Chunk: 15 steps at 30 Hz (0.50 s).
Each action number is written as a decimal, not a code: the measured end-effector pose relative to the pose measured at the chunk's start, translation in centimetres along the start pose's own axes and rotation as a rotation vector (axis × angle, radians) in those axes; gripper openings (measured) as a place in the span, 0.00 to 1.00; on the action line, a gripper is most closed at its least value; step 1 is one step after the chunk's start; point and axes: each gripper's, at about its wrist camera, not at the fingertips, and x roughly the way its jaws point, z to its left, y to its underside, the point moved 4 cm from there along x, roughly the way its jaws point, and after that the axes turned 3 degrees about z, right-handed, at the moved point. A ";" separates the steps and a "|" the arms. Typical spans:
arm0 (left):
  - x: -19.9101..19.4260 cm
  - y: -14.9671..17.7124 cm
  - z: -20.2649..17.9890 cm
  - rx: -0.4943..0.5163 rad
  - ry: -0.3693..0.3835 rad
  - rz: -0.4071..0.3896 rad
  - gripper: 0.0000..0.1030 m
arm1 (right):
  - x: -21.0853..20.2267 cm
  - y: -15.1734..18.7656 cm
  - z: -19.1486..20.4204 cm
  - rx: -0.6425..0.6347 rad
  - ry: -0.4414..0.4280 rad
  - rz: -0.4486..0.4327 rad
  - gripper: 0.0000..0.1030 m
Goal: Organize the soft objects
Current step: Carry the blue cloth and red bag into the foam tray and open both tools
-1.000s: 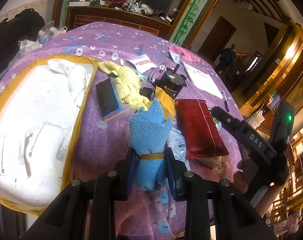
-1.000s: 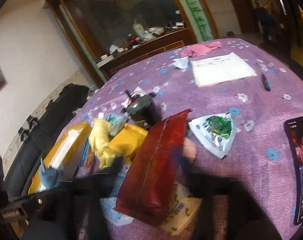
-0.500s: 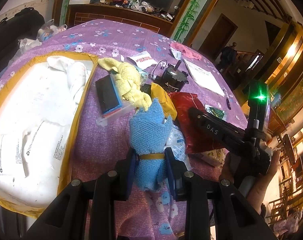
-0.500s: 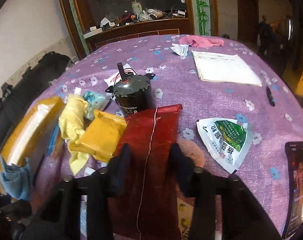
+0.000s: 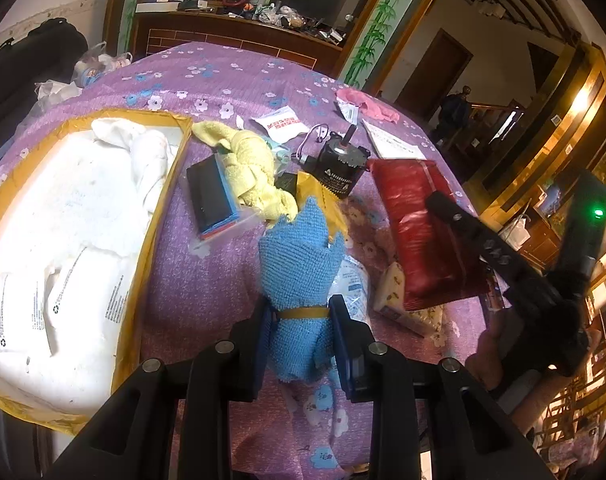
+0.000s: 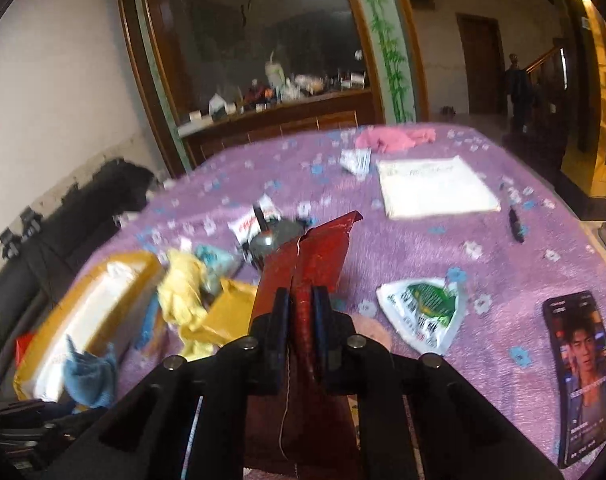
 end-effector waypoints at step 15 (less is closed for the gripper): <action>-5.8 -2.7 4.0 -0.074 -0.027 -0.124 0.28 | -2.5 -2.1 6.8 0.000 -0.299 -0.050 0.11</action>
